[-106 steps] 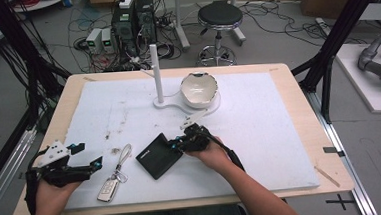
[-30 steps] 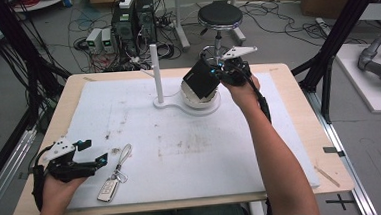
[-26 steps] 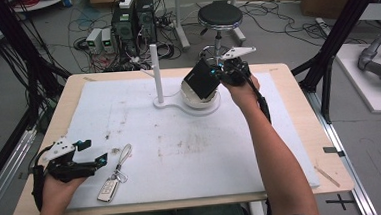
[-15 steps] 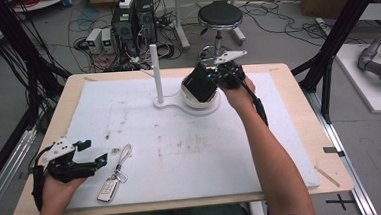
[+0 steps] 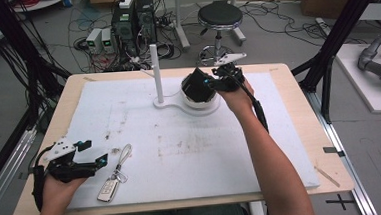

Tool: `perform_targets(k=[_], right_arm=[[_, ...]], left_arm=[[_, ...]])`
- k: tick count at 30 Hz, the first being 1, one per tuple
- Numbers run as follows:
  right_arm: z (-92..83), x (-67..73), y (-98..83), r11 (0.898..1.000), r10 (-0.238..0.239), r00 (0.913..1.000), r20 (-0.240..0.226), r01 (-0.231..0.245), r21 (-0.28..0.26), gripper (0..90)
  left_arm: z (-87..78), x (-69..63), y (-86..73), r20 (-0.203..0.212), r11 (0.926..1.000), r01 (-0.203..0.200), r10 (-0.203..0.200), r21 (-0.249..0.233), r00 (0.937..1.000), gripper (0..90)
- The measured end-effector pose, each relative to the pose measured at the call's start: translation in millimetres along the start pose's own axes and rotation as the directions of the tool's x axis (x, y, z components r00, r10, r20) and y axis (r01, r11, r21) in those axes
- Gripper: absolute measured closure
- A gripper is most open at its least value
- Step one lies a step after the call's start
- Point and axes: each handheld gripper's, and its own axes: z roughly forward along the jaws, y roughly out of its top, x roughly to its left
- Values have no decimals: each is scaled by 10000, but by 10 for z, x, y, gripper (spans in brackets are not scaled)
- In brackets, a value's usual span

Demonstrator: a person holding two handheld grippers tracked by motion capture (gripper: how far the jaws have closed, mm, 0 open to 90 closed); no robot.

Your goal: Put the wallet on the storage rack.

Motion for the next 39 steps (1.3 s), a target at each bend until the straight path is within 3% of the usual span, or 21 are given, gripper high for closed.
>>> perform_targets(k=[9, 10, 12, 15, 17, 23, 31, 39], right_arm=[[-257, 23, 19, 9997, 122, 9990, -432, -132, -213, 404], [-291, 28, 17, 9994, 169, 9991, -386, -181, -310, 392], [-429, 45, -70, 9938, 93, 9999, -106, -104, -1108, 378], [-477, 24, -112, 9964, 332, 9993, -171, -345, -779, 345], [-541, 24, -195, 9928, 450, 9990, -79, -456, -1109, 345], [-687, 21, -412, 9926, 495, 9988, -66, -499, -1108, 339], [-879, -52, -778, 9884, 1016, 9948, 63, -1002, -1144, 312], [-1022, 55, -1177, 9790, 1521, 9883, -143, -1527, -1354, 273]], left_arm=[[54, -41, 41, 166, 9999, -120, 120, -23, 9998, 172], [64, -44, 48, 179, 9999, -134, 134, -38, 9997, 172], [105, -50, 80, 262, 9998, -182, 183, -42, 9995, 172], [143, -49, 100, 326, 9998, -201, 202, -29, 9993, 172], [188, -46, 118, 408, 9998, -207, 208, -34, 9990, 173], [308, -50, 179, 602, 9994, -346, 345, 21, 9976, 172], [400, -50, 226, 753, 9991, -433, 433, -10, 9962, 172], [475, -72, 305, 835, 9985, -509, 523, -196, 9951, 172]])
